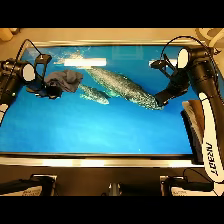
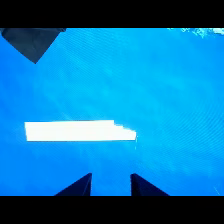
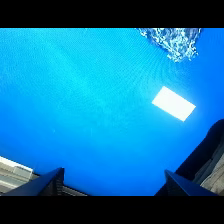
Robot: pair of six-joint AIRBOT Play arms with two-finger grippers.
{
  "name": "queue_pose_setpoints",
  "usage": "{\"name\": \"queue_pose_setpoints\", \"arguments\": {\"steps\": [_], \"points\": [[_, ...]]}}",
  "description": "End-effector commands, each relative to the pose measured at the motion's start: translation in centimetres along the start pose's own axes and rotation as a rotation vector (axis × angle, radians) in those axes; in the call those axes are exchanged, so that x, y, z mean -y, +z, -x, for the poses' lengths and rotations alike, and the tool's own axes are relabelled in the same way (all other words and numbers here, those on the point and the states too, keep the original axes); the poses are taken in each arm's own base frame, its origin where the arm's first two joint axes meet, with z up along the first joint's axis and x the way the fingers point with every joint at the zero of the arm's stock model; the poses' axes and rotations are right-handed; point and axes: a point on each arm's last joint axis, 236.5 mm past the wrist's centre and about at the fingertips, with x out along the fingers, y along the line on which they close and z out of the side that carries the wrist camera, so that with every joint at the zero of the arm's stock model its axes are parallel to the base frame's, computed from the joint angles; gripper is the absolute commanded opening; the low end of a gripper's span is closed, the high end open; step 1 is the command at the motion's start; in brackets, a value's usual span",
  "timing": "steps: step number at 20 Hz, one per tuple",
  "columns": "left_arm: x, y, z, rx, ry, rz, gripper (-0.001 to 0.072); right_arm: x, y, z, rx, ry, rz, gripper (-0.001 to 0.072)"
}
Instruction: Fold the shirts.
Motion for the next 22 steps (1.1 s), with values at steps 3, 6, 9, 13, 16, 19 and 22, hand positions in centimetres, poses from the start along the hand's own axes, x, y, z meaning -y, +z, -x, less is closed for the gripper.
{"name": "queue_pose_setpoints", "arguments": {"steps": [3, 6, 9, 13, 16, 19, 22], "points": [[0.0, 0.0, 0.0, -0.001, 0.0, -0.001, 0.0326, 0.0, 0.0, 0.0, 0.0, 0.0, 0.0, 0.0691], [0.0, 0.0, 0.0, -0.001, 0.0, -0.001, 0.0326, 0.0, 0.0, 0.0, 0.0, 0.0, 0.0, 0.0691], [0.0, 0.0, 0.0, -0.001, 0.0, -0.001, 0.0327, 0.0, 0.0, 0.0, 0.0, 0.0, 0.0, 0.0691], [0.0, 0.0, 0.0, -0.001, 0.0, -0.001, 0.0326, 0.0, 0.0, 0.0, 0.0, 0.0, 0.0, 0.0691], [0.1, 0.6, -0.1, 0.025, -0.003, 0.003, 0.0326, 0.0, 0.0, 0.0, 0.0, 0.0, 0.0, 0.0691], [0.5, 3.8, 0.2, 0.159, -0.021, 0.003, 0.0327, 0.7, 1.7, 0.1, 0.072, -0.031, 0.0, 0.0691], [0.9, 6.1, 0.5, 0.257, -0.036, 0.013, 0.0327, 1.6, 3.7, 0.4, 0.156, -0.069, 0.012, 0.0692]]}}
